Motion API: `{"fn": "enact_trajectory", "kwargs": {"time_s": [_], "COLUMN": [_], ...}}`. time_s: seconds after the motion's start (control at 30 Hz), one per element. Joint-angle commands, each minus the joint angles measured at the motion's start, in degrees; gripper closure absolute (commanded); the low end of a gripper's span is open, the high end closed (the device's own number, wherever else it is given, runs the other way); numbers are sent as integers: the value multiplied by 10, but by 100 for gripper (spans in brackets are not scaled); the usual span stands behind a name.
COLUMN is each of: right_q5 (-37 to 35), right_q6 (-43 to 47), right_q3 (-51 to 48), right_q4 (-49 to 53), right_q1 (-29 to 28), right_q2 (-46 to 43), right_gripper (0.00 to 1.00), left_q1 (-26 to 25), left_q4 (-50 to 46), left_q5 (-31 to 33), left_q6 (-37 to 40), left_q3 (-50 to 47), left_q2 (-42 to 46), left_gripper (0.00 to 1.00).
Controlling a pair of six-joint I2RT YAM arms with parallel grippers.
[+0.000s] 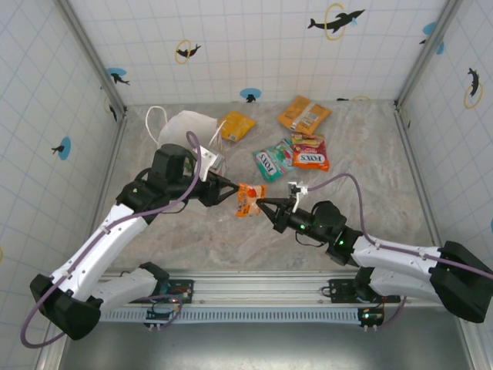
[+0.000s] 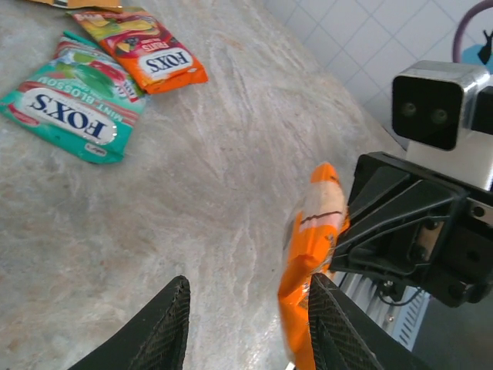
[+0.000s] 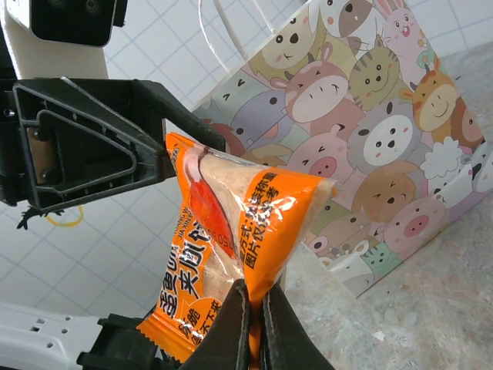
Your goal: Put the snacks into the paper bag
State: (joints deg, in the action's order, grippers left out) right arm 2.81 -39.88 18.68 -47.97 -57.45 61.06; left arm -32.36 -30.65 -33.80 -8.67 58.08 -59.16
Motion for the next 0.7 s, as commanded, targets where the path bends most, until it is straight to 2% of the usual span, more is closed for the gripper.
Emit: {"fn": "enact_trajectory", "kwargs": {"time_s": [0.0, 0.13, 0.53, 0.67], "right_q5": [-42, -65, -58, -59], "right_q6": [6, 8, 23, 23], "right_q3": [24, 24, 64, 71], "right_q4": [-43, -64, -83, -93], "right_q1": [-11, -17, -18, -18], "right_q2": [9, 17, 46, 59], "right_gripper": [100, 100, 100, 100], "left_q1": [-3, -3, -3, -2], "left_q4": [18, 22, 10, 13], "left_q5": [-40, -53, -50, -58], "left_q6": [-6, -8, 2, 4], "left_q3": [-5, -9, -15, -14], "left_q2": [6, 11, -5, -4], "left_gripper": [56, 56, 57, 62]}}
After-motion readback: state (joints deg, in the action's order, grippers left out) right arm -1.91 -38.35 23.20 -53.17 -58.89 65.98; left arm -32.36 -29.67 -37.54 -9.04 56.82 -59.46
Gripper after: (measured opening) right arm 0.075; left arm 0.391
